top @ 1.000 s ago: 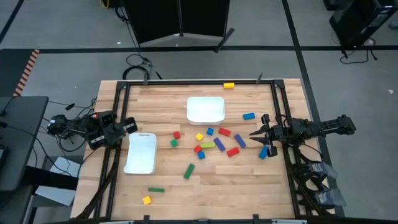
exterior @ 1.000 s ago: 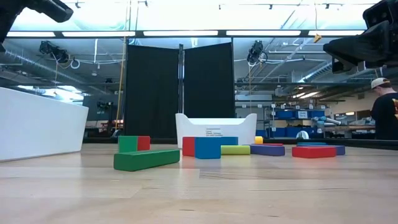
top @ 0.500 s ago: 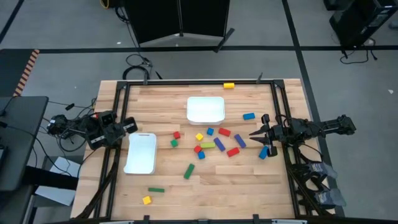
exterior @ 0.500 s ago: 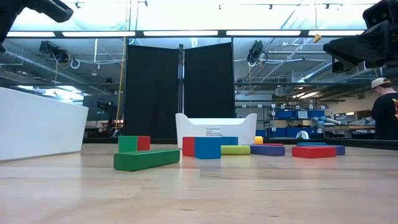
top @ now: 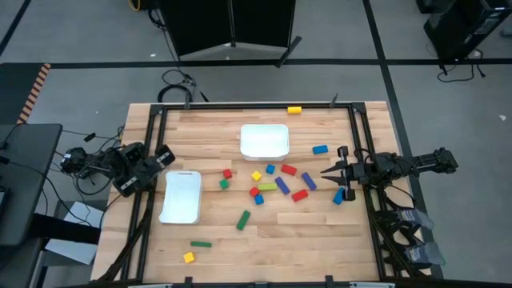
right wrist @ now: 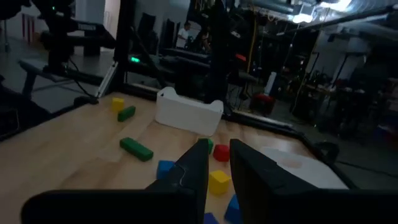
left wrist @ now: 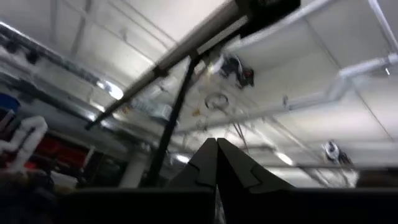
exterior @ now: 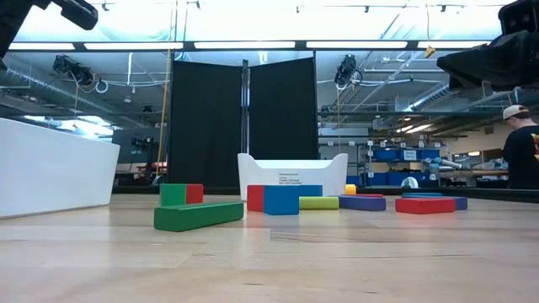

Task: Sort blocks by size
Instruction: Put the square green block into the bottom white bin

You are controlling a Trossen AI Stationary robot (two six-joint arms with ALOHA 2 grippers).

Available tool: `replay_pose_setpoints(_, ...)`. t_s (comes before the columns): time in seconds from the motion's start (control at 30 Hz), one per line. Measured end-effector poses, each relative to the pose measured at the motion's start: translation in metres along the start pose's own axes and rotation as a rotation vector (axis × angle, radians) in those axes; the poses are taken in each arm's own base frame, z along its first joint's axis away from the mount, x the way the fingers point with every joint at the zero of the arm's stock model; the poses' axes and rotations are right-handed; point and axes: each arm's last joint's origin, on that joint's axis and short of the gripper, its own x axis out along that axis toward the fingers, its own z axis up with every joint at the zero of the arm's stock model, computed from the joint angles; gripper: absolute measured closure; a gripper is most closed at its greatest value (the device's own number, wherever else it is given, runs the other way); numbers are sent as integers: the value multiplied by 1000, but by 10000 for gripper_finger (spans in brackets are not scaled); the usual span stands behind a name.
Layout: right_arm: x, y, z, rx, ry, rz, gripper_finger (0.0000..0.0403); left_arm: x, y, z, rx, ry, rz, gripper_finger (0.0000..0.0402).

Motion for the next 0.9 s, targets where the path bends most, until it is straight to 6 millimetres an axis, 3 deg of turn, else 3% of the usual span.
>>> replay_pose_setpoints(0.17,-1,-3,13,54,-132,-29,326,0,0,1,5,-7,1,390)
replay_pose_setpoints(0.3,-4,-7,26,241,-282,-36,326,0,2,-3,4,30,18,390)
replay_pose_setpoints(0.57,-13,-16,46,493,-525,-122,326,-5,24,-32,41,266,353,390)
replay_pose_setpoints(0.73,-12,-15,45,509,-514,-117,326,-8,38,-45,16,274,636,390)
replay_pose_setpoints(0.9,-8,-16,43,523,-480,-159,326,-7,49,-52,9,174,856,390)
